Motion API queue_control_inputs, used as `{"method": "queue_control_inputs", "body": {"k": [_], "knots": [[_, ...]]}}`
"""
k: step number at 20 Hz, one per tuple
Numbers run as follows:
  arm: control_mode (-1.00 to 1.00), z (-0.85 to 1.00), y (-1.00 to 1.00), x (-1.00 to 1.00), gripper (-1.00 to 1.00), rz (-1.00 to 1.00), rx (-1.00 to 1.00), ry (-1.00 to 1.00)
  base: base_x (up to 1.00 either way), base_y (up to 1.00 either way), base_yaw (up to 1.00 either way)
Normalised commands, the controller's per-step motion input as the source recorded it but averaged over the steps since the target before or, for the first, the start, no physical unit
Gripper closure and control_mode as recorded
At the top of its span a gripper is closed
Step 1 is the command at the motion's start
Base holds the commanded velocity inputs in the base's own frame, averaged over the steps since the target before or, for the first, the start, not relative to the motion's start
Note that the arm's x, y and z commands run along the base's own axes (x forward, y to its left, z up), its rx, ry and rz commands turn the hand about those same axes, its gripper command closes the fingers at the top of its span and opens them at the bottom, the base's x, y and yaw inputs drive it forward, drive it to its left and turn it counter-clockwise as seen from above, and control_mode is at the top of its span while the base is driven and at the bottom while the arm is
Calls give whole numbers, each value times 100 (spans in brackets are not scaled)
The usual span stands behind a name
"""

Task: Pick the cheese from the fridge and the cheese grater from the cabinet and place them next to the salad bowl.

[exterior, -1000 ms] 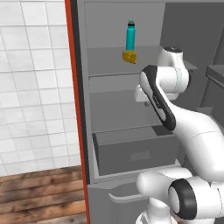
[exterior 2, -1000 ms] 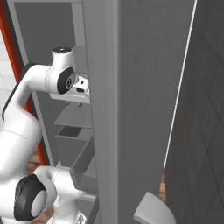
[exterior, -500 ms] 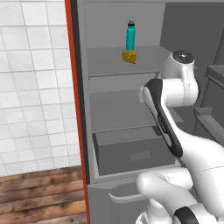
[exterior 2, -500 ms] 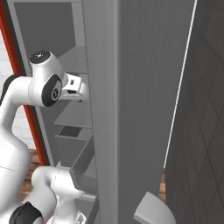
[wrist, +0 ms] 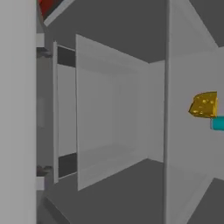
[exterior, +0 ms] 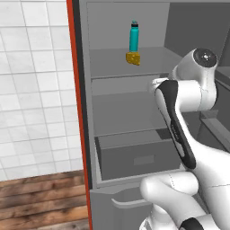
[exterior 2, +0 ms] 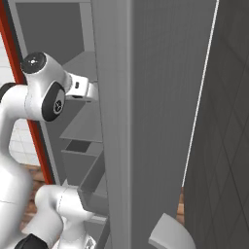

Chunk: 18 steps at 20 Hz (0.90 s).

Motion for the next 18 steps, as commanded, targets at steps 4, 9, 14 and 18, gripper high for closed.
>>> {"method": "queue_control_inputs", "body": {"k": [4, 9, 14, 18], "knots": [[-100, 45, -8, 0, -100, -3, 8, -6, 0, 0, 0], [-100, 35, -4, 0, -100, 0, 9, -9, 0, 0, 0], [-100, 19, -7, 4, -100, 0, 0, -9, 0, 0, 0], [-100, 0, 0, 29, -100, 0, 0, -1, 0, 0, 0]]}}
